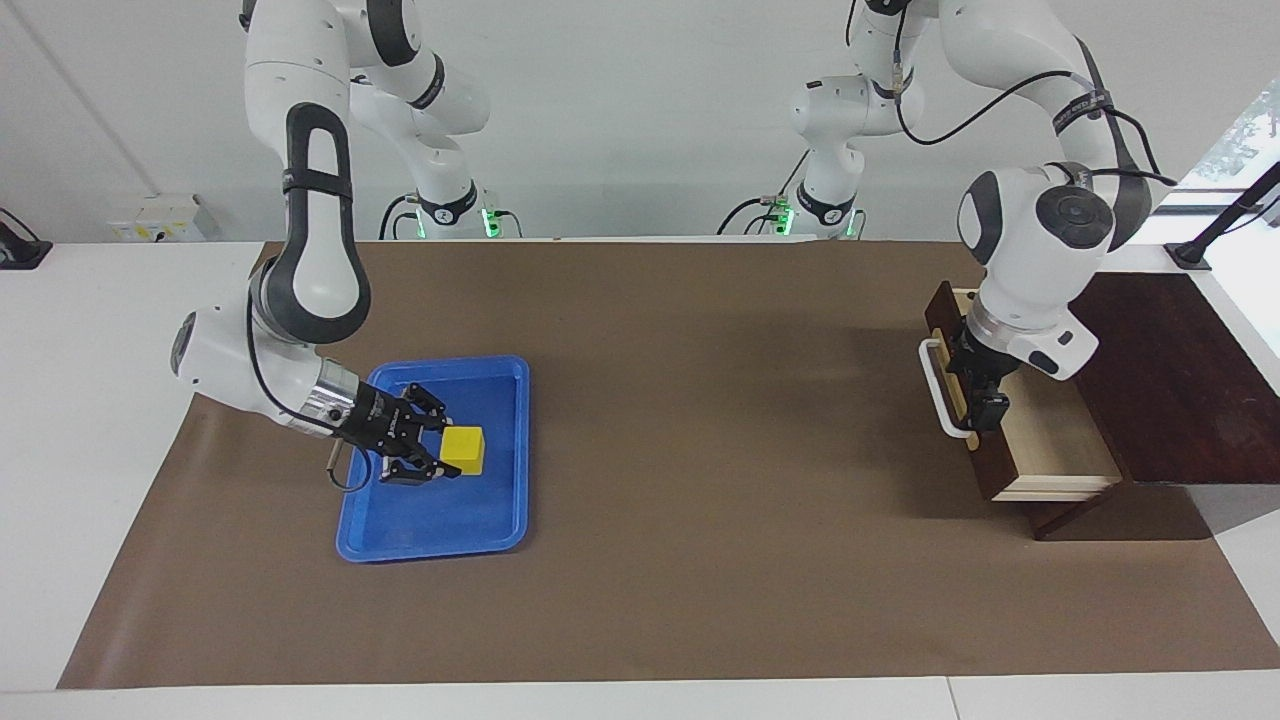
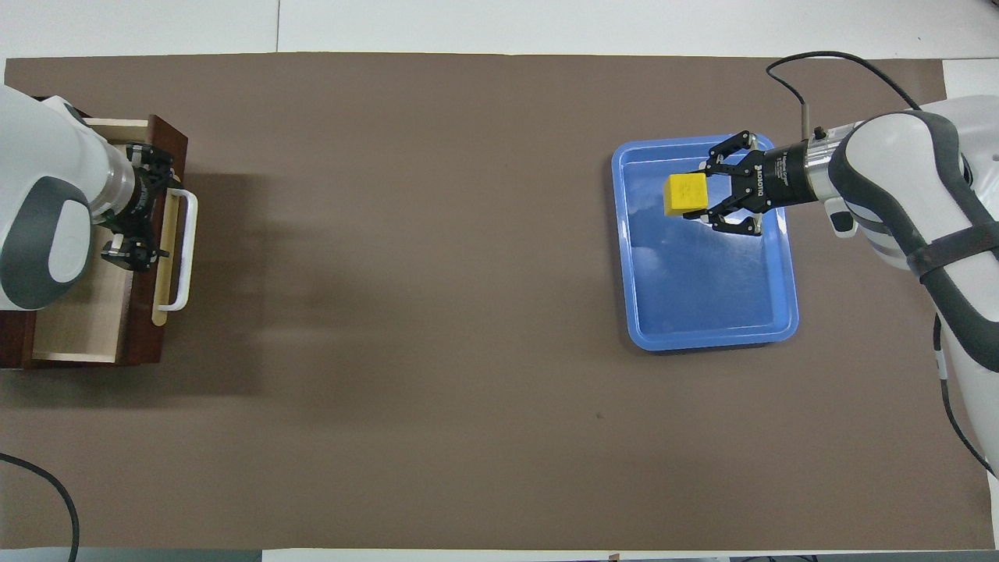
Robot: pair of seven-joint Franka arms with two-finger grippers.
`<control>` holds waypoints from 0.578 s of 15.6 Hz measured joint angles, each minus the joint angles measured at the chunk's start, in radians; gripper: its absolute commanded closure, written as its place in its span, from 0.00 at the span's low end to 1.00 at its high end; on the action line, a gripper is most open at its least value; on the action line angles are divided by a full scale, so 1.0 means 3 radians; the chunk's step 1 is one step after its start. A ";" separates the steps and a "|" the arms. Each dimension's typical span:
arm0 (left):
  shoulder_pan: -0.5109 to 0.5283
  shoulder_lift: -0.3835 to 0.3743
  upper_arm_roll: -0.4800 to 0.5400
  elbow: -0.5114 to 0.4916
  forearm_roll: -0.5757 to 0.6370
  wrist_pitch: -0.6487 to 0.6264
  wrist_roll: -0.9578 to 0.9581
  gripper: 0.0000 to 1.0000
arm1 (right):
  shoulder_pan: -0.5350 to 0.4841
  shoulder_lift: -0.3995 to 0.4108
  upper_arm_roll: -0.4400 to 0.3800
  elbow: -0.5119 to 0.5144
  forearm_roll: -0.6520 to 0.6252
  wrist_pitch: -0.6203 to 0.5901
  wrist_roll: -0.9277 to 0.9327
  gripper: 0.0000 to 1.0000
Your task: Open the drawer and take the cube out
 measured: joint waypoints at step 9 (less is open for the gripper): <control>0.0365 0.0027 0.0006 -0.0020 0.0082 0.0149 0.0443 0.00 | 0.0058 0.0126 0.0010 -0.0168 0.0114 0.0445 -0.0084 1.00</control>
